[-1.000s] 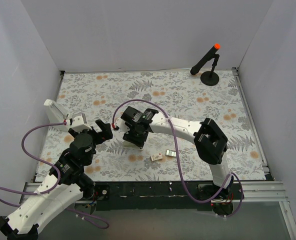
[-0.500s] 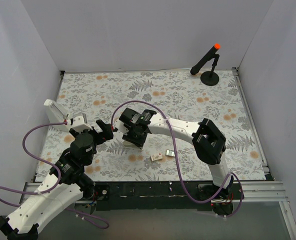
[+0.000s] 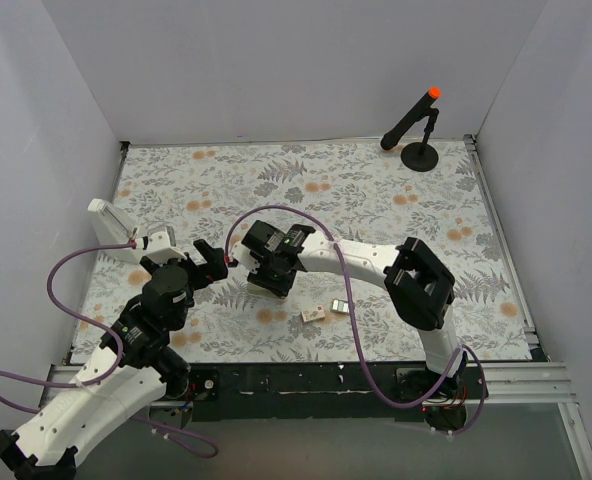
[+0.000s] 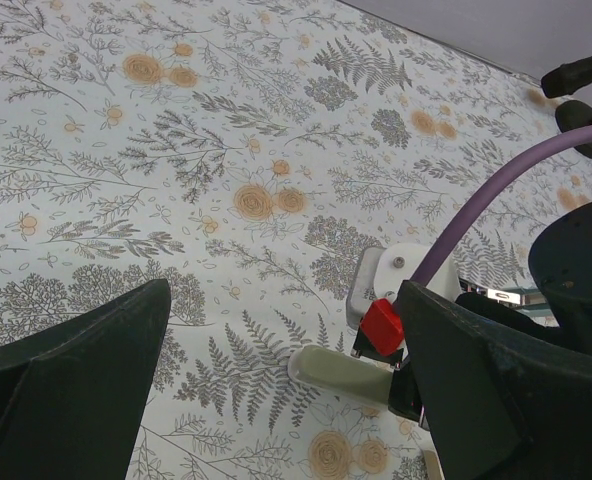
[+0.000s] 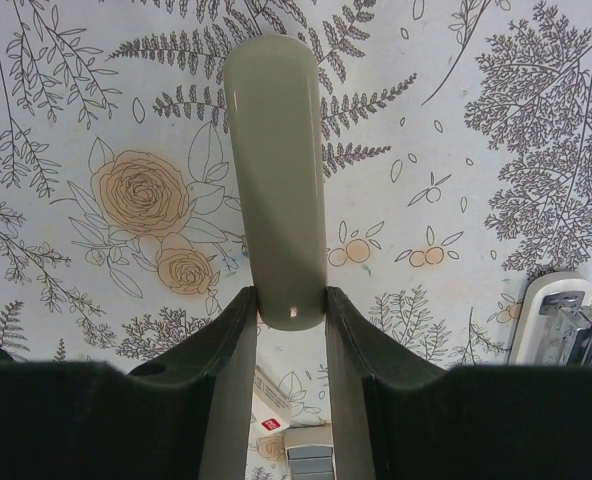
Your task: Load the staples into the stapler
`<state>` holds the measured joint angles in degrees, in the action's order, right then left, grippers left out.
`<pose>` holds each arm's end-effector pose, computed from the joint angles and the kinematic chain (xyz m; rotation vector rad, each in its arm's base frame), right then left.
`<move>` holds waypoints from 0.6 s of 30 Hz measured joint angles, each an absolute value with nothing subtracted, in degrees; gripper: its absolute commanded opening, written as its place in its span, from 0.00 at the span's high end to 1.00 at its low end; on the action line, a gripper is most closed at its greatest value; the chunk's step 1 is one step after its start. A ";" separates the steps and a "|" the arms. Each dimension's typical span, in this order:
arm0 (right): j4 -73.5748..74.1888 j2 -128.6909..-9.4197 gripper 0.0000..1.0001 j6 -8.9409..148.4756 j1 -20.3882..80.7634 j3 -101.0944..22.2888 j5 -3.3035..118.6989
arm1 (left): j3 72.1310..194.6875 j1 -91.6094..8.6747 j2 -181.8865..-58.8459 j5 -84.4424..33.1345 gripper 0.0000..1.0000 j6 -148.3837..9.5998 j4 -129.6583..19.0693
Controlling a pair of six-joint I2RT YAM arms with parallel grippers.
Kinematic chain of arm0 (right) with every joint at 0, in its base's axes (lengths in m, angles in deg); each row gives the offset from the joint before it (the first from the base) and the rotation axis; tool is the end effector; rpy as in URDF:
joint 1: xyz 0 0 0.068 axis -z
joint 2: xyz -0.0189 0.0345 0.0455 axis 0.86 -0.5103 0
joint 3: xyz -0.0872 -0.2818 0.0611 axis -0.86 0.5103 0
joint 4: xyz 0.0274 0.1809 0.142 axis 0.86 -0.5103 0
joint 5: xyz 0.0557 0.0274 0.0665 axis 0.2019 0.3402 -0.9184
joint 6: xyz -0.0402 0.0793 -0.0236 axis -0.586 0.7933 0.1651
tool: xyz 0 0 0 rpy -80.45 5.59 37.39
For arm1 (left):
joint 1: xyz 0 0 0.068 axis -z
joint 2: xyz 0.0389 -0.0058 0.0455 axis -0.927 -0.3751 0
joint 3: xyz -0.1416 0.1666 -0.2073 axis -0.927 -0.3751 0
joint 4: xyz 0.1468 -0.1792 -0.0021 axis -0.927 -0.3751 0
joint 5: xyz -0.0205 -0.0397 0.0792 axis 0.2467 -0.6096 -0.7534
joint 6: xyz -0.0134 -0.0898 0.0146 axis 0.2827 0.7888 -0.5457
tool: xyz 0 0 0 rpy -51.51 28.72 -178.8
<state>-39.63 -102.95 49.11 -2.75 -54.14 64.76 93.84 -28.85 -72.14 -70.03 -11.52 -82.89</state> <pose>0.2000 0.3786 0.2032 -1.6863 2.1569 0.2592 0.1064 -0.0237 0.2791 -0.8981 1.6883 -0.7037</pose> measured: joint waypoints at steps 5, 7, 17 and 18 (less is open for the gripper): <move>-39.52 -102.76 0.76 49.13 -2.75 -54.09 64.76 | 93.86 -28.85 -72.27 -69.92 0.02 -11.54 -82.87; -40.70 -102.89 0.68 49.15 -2.75 -55.23 64.78 | 93.86 -28.85 -72.29 -69.92 0.02 -11.54 -82.87; -44.18 -103.65 0.44 49.94 -2.70 -60.32 65.37 | 94.74 -28.90 -72.31 -70.47 0.02 -11.56 -81.78; -44.20 -103.65 0.43 50.09 -2.70 -60.32 65.35 | 94.74 -28.90 -72.36 -70.49 0.02 -11.56 -81.80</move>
<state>-44.20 -103.65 50.09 -2.70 -60.32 65.35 94.74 -28.90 -72.36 -70.49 -11.56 -81.80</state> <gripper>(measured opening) 0.550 0.981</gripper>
